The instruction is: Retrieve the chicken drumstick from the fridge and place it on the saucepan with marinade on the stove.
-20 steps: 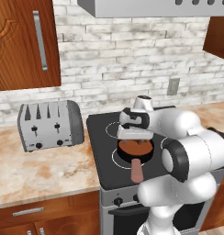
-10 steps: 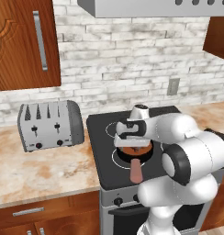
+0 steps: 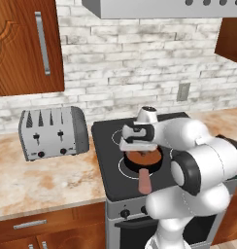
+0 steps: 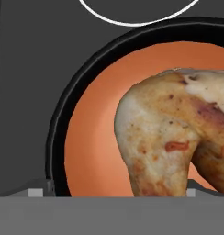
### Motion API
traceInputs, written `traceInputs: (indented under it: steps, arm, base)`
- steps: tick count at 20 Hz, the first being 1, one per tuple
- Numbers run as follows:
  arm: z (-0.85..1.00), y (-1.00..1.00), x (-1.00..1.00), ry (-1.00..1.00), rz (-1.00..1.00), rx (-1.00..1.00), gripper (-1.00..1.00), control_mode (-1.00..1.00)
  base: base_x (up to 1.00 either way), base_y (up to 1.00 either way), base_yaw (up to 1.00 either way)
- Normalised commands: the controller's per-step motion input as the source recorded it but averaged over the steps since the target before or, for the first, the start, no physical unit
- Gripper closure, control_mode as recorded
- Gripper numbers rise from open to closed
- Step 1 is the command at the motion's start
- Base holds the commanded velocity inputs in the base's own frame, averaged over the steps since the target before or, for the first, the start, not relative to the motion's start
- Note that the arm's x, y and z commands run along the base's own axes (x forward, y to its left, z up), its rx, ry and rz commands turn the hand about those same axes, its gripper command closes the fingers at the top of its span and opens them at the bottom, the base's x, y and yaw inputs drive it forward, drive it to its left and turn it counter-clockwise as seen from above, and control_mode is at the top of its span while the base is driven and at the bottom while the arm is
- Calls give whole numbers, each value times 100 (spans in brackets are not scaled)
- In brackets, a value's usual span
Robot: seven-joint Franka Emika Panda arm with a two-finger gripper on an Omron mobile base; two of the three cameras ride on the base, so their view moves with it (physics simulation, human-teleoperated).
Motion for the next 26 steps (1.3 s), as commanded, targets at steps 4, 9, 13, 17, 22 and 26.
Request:
traceInputs:
  steps: [4,9,13,17,22,26]
  arm:
    - [4,0,-22,-23,0,2,-100,-100]
    - [1,0,-8,6,0,15,-100,-100]
    - [-1,0,-3,3,0,13,-100,-100]
    - [0,-5,0,0,0,19,-100,-100]
    - [10,-19,-3,0,0,25,-100,-100]
    - [2,-18,-2,1,0,32,-100,-100]
  base:
    - [0,0,0]
    - [0,0,0]
    - [0,0,0]
    - [0,0,0]
    - [0,0,0]
    - [0,0,0]
